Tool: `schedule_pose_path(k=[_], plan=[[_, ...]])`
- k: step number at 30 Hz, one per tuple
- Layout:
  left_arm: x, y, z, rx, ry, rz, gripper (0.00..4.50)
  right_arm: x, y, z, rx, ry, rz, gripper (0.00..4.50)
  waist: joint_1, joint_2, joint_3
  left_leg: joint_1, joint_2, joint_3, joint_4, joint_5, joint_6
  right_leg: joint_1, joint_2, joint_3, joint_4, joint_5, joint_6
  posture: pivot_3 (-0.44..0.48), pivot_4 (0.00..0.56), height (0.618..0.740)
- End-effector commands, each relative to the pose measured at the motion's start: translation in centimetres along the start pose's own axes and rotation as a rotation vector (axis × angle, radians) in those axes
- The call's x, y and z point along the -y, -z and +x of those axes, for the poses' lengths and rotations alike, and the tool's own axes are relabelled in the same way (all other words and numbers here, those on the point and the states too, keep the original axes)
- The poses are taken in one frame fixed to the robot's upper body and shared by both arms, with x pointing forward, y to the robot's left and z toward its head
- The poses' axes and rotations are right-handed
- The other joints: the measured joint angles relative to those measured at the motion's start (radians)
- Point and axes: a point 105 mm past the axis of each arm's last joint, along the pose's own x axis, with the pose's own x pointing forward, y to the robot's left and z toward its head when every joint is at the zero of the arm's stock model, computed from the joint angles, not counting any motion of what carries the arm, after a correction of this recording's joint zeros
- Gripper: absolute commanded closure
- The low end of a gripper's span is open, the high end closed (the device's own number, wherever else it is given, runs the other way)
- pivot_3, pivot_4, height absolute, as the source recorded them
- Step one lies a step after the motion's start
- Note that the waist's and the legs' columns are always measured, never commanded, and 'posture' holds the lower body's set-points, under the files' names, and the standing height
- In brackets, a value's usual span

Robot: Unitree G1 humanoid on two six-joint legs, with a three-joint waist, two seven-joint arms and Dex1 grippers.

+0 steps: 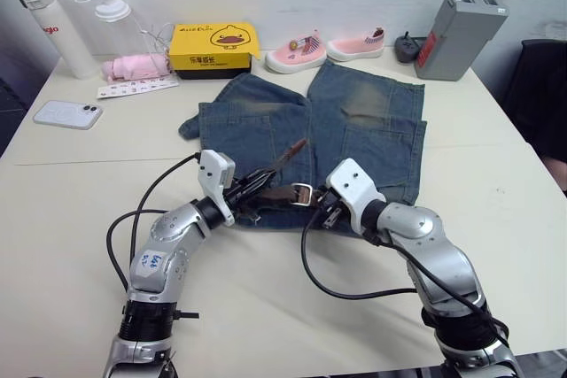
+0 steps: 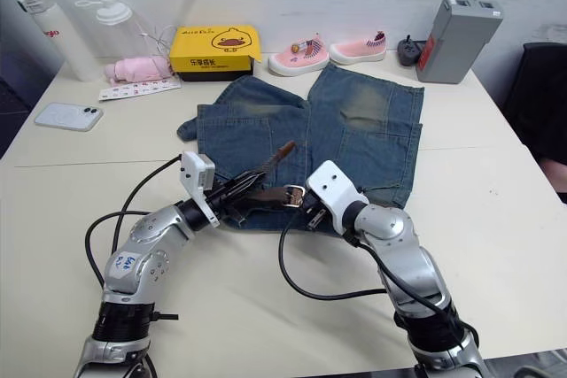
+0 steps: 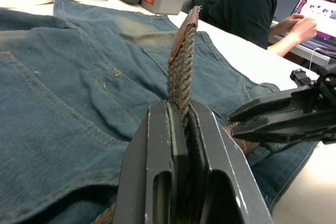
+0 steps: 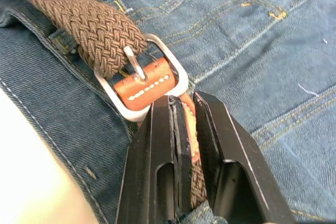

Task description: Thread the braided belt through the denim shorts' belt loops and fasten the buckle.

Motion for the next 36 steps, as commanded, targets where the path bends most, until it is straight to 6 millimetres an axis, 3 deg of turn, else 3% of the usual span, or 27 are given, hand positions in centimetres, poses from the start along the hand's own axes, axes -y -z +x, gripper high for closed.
schedule_pose_path(k=[1, 11, 19, 25, 30, 36], plan=[[0.4, -1.2, -0.2, 0.045, 0.01, 0.028, 4.5, -0.1, -0.5, -0.2, 0.014, 0.0, -0.023, 3.9, 0.001, 0.0, 0.0, 0.0, 0.0, 0.0, 0.0, 0.0, 0.0, 0.0, 0.0, 0.0, 0.0, 0.0, 0.0, 0.0, 0.15, 0.683], [0.5, -0.8, -0.2, 0.036, 0.007, 0.032, 4.5, -0.5, -1.4, 1.0, 0.031, -0.017, -0.021, 3.9, 0.001, 0.0, 0.0, 0.0, 0.0, 0.0, 0.0, 0.0, 0.0, 0.0, 0.0, 0.0, 0.0, 0.0, 0.0, 0.0, 0.15, 0.683], [0.2, -1.0, 0.0, 0.039, -0.001, 0.036, 4.5, -1.4, -0.5, 2.4, -0.021, -0.059, -0.032, 3.9, 0.0, 0.0, 0.0, 0.0, 0.0, 0.0, 0.0, 0.0, 0.0, 0.0, 0.0, 0.0, 0.0, 0.0, 0.0, 0.0, 0.15, 0.683], [0.1, -1.0, -0.1, 0.036, -0.001, 0.043, 4.5, -2.4, -1.8, 3.8, 0.004, -0.109, -0.079, 3.9, -0.005, 0.0, 0.0, 0.0, 0.0, 0.001, 0.0, 0.0, 0.0, 0.0, 0.0, 0.0, 0.0, 0.0, 0.0, 0.0, 0.15, 0.683], [-0.5, -1.2, 0.0, 0.039, -0.007, 0.061, 4.5, -3.1, -1.1, 3.9, -0.041, -0.166, -0.124, 3.9, -0.004, 0.0, 0.0, 0.0, 0.0, 0.001, 0.0, 0.0, 0.0, 0.0, 0.0, 0.0, 0.0, 0.0, 0.0, 0.0, 0.15, 0.683], [-1.8, -2.8, 1.0, 0.053, 0.023, 0.127, 4.5, -2.5, -0.8, 3.4, -0.066, -0.189, -0.118, 3.9, 0.0, 0.0, 0.0, 0.0, 0.0, 0.002, 0.0, 0.0, 0.0, 0.0, 0.0, 0.0, 0.0, 0.0, 0.0, 0.0, 0.15, 0.683]])
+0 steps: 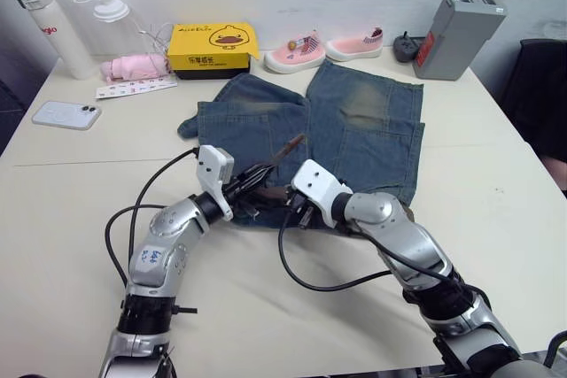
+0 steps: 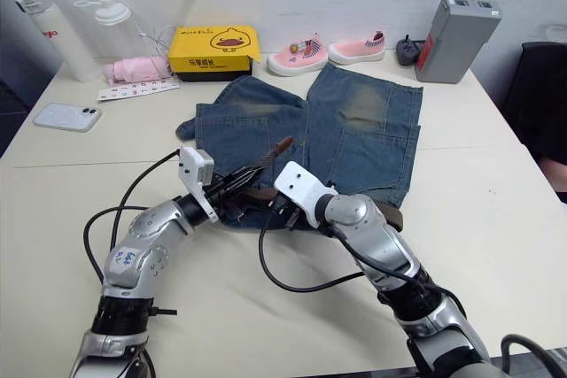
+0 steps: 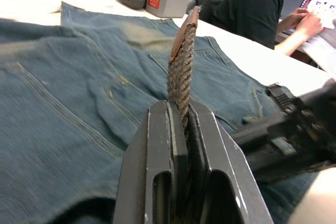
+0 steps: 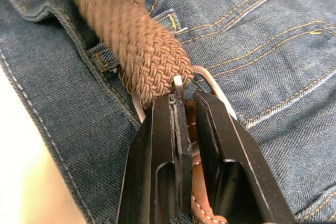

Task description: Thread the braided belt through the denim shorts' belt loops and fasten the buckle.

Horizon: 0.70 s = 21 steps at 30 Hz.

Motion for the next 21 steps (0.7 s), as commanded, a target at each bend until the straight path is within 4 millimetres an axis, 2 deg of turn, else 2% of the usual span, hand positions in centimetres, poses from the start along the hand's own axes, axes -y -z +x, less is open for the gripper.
schedule_pose_path(k=[1, 13, 21], plan=[[-0.7, -2.0, 0.3, 0.046, 0.034, 0.071, 4.5, -0.4, 0.2, -0.2, -0.011, -0.048, 0.005, 3.9, 0.0, 0.0, 0.0, 0.0, 0.0, 0.0, 0.0, 0.0, 0.0, 0.0, 0.0, 0.0, 0.0, 0.0, 0.0, 0.0, 0.15, 0.683], [-0.9, -2.5, 0.4, 0.023, 0.119, 0.115, 4.5, 1.1, -1.8, -2.8, 0.066, -0.05, 0.053, 3.9, -0.001, 0.0, 0.0, -0.001, 0.0, 0.0, 0.0, 0.0, 0.0, 0.0, 0.0, 0.0, 0.0, 0.0, 0.0, 0.0, 0.15, 0.683], [-0.6, -2.6, 0.5, 0.024, 0.13, 0.118, 4.5, 1.2, -1.0, -1.9, 0.046, -0.062, 0.083, 3.9, 0.0, 0.0, 0.0, -0.001, 0.0, 0.0, 0.0, 0.0, 0.0, 0.0, 0.0, 0.0, 0.0, 0.0, 0.0, 0.0, 0.15, 0.683]])
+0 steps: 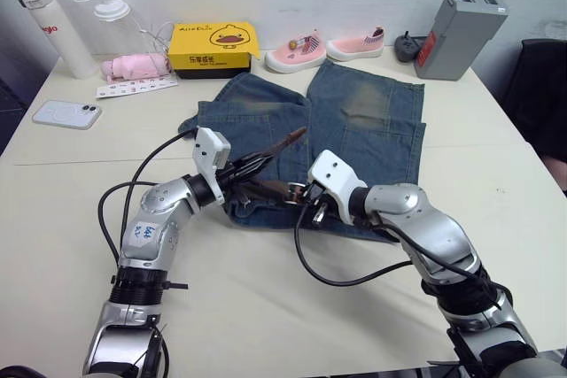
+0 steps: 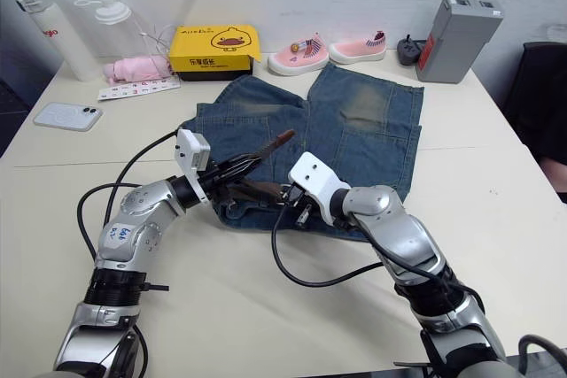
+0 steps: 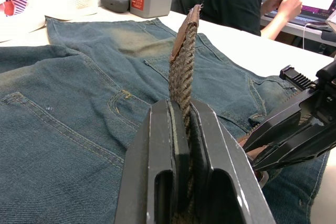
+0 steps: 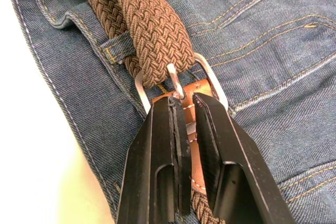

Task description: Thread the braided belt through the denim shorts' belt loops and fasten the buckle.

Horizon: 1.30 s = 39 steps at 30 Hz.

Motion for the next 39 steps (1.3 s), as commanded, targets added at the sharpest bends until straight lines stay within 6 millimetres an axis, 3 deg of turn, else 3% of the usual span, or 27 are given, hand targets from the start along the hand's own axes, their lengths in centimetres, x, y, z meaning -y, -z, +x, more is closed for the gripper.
schedule_pose_path(k=[1, 9, 27, 39], plan=[[0.3, -1.8, 0.2, 0.046, 0.018, 0.054, 4.5, 0.2, -0.6, 0.5, 0.032, -0.01, -0.003, 3.9, -0.001, 0.0, 0.0, 0.0, 0.0, 0.0, 0.0, 0.0, 0.0, 0.0, 0.0, 0.0, 0.0, 0.0, 0.0, 0.0, 0.15, 0.683], [0.6, -1.7, 0.3, 0.05, 0.023, 0.059, 4.5, 0.9, 0.0, 1.8, -0.005, -0.072, -0.018, 3.9, -0.002, 0.0, 0.0, 0.0, 0.0, 0.0, 0.0, 0.0, 0.0, 0.0, 0.0, 0.0, 0.0, 0.0, 0.0, 0.0, 0.15, 0.683], [0.4, -2.1, 1.3, 0.065, 0.062, 0.099, 4.5, -1.9, 1.8, 5.3, -0.213, -0.464, -0.064, 3.9, -0.028, 0.0, 0.0, 0.002, 0.001, 0.002, 0.0, 0.0, 0.0, 0.0, 0.0, 0.0, 0.001, 0.0, 0.0, 0.0, 0.15, 0.683], [-0.3, -5.8, 4.1, 0.074, 0.276, 0.224, 4.5, -4.6, 4.8, 8.1, -0.34, -0.574, -0.161, 3.9, -0.059, -0.003, -0.005, 0.01, 0.003, 0.01, -0.002, 0.0, 0.0, 0.002, 0.0, 0.0, 0.003, 0.0, 0.0, 0.0, 0.15, 0.683]])
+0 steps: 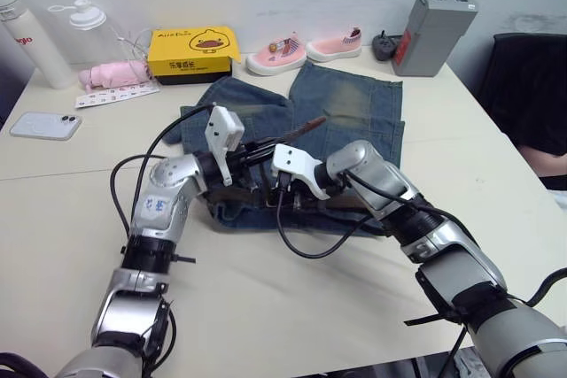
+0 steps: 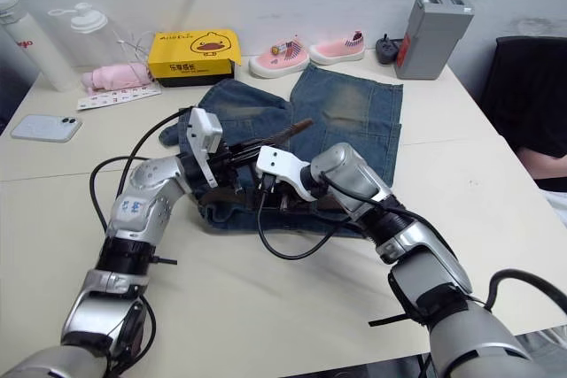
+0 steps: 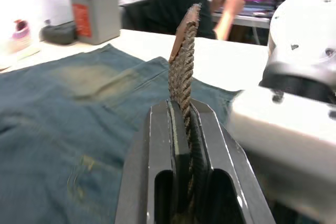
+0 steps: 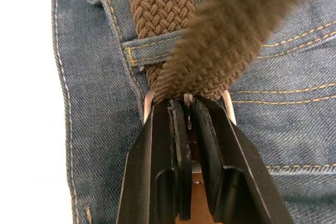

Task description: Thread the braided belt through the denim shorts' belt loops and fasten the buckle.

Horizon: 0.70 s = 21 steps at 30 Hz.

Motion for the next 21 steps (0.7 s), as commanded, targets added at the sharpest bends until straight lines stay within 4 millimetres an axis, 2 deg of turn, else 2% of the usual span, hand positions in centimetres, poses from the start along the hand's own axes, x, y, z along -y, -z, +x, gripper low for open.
schedule_pose_path(k=[1, 12, 21], plan=[[-0.2, -3.4, 1.0, 0.062, 0.091, 0.121, 4.5, -3.8, 5.0, 4.0, -0.177, -0.154, 0.072, 3.9, -0.001, 0.0, 0.0, 0.003, 0.0, 0.001, -0.001, 0.0, 0.0, 0.001, 0.0, 0.0, 0.001, 0.0, 0.0, 0.0, 0.15, 0.683], [0.4, -6.2, 4.7, 0.075, 0.339, 0.181, 4.5, -5.5, 5.9, 4.6, -0.198, -0.206, 0.072, 3.9, 0.001, 0.0, -0.002, 0.008, 0.002, 0.005, -0.001, -0.001, -0.002, 0.0, 0.0, 0.001, 0.007, 0.0, 0.0, 0.0, 0.15, 0.683], [3.8, -6.9, 8.9, 0.097, 0.548, 0.183, 4.5, -6.4, 5.7, 4.8, -0.185, -0.219, 0.07, 3.9, 0.012, 0.0, -0.003, 0.007, 0.001, 0.004, 0.0, -0.003, 0.0, 0.0, -0.002, 0.001, 0.008, 0.0, 0.0, 0.0, 0.15, 0.683]])
